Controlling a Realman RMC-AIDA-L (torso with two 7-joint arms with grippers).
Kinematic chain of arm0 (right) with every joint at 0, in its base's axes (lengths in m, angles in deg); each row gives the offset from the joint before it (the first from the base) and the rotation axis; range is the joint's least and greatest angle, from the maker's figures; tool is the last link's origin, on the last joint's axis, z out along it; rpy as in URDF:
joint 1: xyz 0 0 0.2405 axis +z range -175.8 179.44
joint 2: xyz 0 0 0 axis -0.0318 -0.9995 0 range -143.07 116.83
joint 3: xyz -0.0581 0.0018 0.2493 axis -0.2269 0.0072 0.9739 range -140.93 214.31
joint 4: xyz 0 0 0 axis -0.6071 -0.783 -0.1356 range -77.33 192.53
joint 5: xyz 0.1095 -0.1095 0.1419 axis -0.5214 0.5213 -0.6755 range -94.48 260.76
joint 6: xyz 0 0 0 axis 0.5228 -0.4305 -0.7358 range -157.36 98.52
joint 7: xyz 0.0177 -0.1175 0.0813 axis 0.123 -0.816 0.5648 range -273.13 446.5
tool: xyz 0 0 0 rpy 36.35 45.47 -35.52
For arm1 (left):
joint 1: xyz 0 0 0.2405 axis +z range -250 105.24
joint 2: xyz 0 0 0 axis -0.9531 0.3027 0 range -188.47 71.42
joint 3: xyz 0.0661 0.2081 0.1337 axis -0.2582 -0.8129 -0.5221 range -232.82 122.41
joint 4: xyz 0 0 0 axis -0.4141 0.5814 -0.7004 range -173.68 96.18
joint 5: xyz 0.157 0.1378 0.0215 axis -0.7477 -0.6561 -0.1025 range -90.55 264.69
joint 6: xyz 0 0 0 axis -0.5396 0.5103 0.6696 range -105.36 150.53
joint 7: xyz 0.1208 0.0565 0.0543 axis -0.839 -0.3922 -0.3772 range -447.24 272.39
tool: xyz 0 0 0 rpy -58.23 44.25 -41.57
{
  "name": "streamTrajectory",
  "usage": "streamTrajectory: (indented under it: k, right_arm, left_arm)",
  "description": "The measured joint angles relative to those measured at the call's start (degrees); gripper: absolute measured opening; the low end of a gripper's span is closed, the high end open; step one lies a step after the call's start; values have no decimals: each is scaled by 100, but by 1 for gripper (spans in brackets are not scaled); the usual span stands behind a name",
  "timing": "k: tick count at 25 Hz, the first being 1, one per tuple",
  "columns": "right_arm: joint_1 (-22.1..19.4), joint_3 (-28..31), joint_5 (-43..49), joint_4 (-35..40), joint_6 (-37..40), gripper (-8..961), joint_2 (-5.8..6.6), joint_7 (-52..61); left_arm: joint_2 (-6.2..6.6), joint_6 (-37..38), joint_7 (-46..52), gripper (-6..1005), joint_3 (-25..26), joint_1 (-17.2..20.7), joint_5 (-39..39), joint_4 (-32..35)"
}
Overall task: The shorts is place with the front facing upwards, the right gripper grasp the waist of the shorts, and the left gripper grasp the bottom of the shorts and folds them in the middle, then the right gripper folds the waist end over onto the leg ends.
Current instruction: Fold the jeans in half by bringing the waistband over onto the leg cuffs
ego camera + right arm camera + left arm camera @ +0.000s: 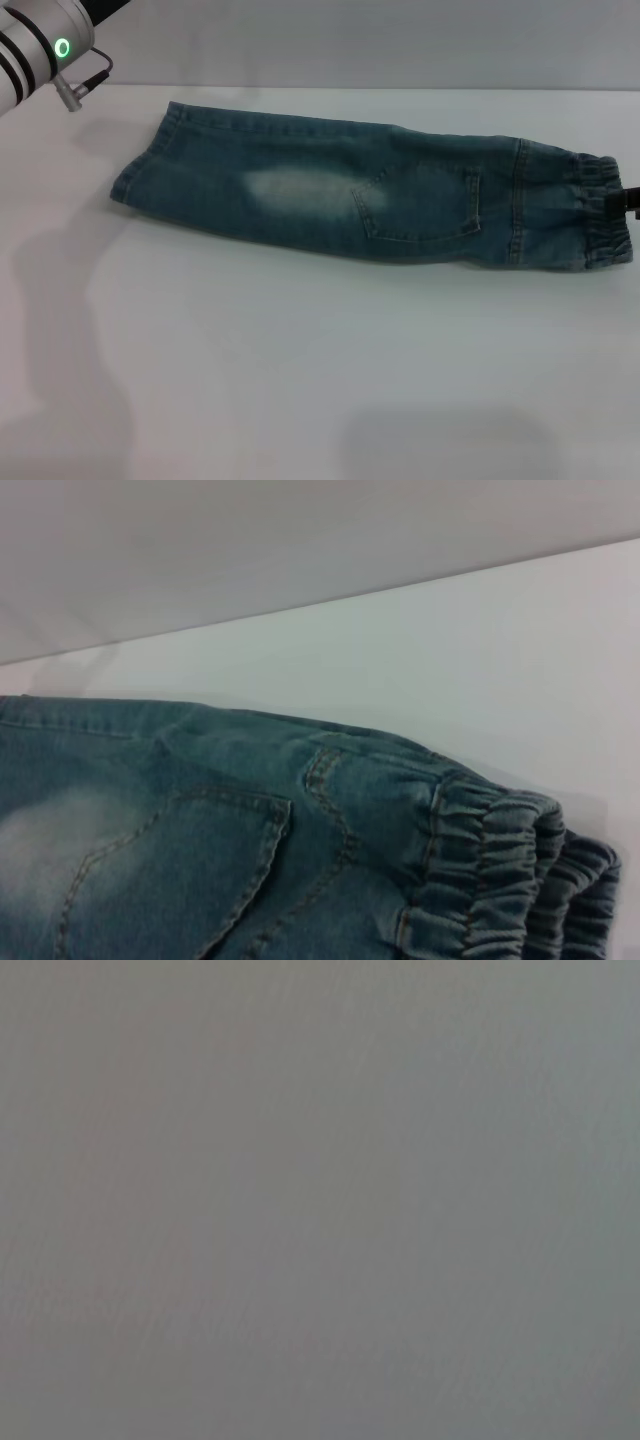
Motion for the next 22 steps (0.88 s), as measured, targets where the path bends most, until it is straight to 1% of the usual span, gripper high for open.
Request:
streamTrajectory:
  k: [5,10,14,22]
  right_arm:
    - [87,-71,-7,-130,-176,460,-63,-25]
    - [160,-106,-3,-357,-356,453,-85,-67]
    - [169,-107,-1,-391,-415,447,-120,-96]
    - [192,-107,6,-391,-538,436,-246,-114]
  left_arm:
    - [-9,16,-3,837,0,-1,6,-7]
    - [-13,38,-4,837,0,4,30,-73]
    - [-10,51,-4,837,0,18,54,-77]
    - [-5,98,-4,838,0,25,63,-85]
